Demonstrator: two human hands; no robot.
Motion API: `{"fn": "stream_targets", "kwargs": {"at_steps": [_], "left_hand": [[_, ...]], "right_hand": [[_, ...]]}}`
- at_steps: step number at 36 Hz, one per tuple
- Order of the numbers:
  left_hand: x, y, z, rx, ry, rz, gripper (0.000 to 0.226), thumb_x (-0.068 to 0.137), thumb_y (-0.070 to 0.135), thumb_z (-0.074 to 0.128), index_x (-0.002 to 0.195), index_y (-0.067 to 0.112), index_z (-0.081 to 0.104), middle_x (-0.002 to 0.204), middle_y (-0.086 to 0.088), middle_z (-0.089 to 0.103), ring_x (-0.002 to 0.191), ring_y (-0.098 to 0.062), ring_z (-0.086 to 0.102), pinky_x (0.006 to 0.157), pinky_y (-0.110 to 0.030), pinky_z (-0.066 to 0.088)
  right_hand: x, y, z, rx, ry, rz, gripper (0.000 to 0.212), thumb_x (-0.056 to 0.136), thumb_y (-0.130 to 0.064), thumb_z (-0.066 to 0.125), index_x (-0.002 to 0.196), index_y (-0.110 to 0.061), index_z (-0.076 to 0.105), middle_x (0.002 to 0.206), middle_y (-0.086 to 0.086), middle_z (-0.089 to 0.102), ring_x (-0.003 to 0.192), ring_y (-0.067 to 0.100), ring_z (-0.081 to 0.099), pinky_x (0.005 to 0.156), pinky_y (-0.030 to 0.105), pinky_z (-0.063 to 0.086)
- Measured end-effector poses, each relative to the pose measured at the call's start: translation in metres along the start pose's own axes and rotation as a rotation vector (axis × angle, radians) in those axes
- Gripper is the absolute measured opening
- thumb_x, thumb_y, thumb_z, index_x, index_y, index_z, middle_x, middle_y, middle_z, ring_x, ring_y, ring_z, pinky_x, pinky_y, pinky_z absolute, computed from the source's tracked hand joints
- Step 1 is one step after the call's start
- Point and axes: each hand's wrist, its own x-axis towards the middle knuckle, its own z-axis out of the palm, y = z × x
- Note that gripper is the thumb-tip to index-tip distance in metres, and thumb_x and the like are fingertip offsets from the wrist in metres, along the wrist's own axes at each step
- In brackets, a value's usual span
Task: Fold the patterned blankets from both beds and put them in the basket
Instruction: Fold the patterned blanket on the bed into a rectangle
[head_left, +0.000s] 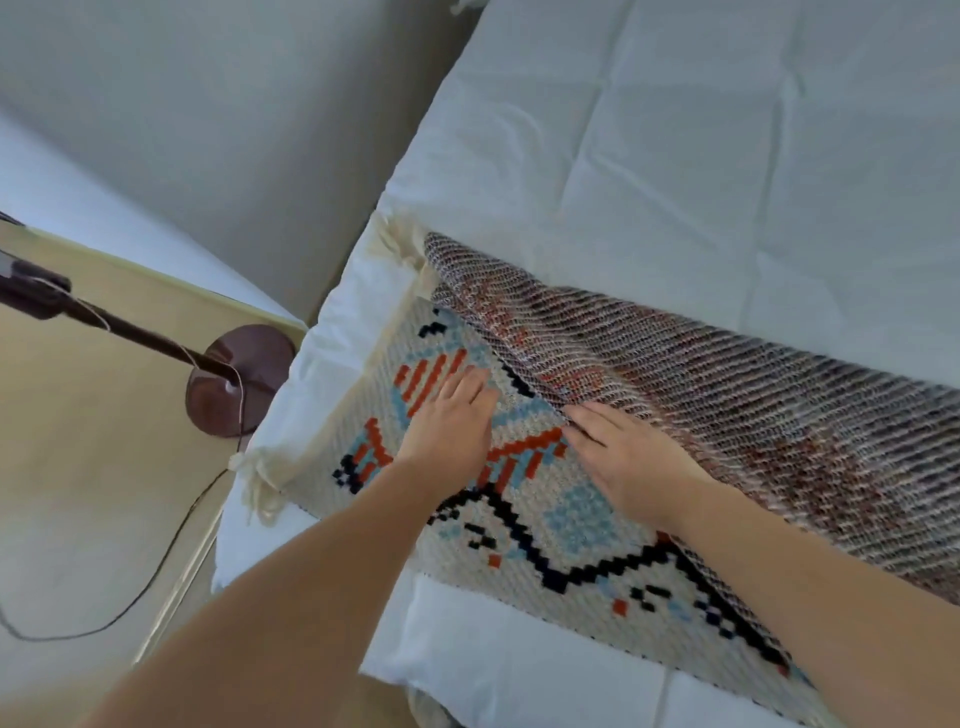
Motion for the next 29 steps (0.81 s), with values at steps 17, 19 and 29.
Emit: {"fn": "stream_targets", "kwargs": {"at_steps": [17,19,29], "left_hand": [[0.074,-0.098,0.003,0.103,0.065,0.371,0.046,0.100,0.021,0.041,0.145,0.017,0.033,0.155,-0.009,0.024,0.143,-0.027,0.018,0.118,-0.039,0.010],[0.078,-0.101,0.004,0.113,0.041,0.390,0.048,0.100,0.023,0.039,0.147,0.020,0.028,0.156,-0.009,0.020,0.145,-0.027,0.014,0.119,-0.040,0.009],[0.080,-0.107,-0.004,0.163,0.026,0.486,0.047,0.099,0.029,0.039,0.145,0.029,0.033,0.159,-0.010,0.011,0.146,-0.028,0.005,0.119,-0.045,0.001]], "right_hand": [[0.110,-0.043,-0.019,-0.093,0.020,0.566,0.026,0.093,-0.021,0.052,0.117,-0.017,0.062,0.113,0.003,0.055,0.103,0.025,0.046,0.085,0.036,0.037],[0.109,-0.048,-0.019,-0.084,0.087,0.596,0.019,0.088,-0.019,0.062,0.105,-0.018,0.070,0.099,0.001,0.061,0.092,0.025,0.050,0.078,0.037,0.040],[0.086,-0.094,-0.015,0.106,0.392,0.352,0.020,0.073,-0.006,0.075,0.093,-0.010,0.073,0.085,0.003,0.066,0.070,0.022,0.062,0.060,0.033,0.052]]}}
